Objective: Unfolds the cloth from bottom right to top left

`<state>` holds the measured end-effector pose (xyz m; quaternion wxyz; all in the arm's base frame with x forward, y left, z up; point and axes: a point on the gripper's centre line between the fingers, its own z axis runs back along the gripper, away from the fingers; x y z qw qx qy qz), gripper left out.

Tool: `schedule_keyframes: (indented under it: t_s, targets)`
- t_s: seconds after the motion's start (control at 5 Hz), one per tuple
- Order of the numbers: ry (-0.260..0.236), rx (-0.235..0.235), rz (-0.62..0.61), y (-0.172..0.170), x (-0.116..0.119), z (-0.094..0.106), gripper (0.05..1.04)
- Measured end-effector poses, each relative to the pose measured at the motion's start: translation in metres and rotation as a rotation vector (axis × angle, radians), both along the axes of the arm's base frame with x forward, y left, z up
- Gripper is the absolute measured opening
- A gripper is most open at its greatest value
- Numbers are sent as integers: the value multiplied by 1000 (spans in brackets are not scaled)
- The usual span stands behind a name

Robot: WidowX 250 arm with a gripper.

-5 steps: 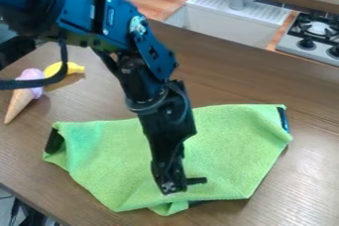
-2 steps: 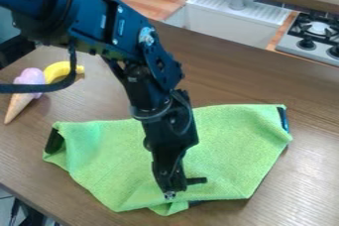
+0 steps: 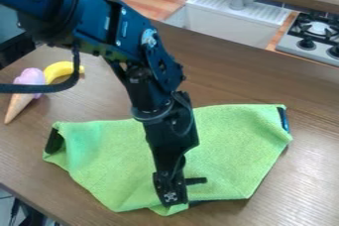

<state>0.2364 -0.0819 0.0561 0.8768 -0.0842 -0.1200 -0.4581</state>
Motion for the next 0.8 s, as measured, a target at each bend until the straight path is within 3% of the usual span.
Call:
schedule_keyframes:
  t_s: [0.2, 0.4, 0.6, 0.8]
  targets:
    - [9, 5, 3, 0, 0, -2, 718]
    - [13, 9, 4, 0, 0, -3, 643]
    - [26, 20, -5, -3, -2, -7, 476]
    - [22, 24, -5, -2, -1, -7, 569]
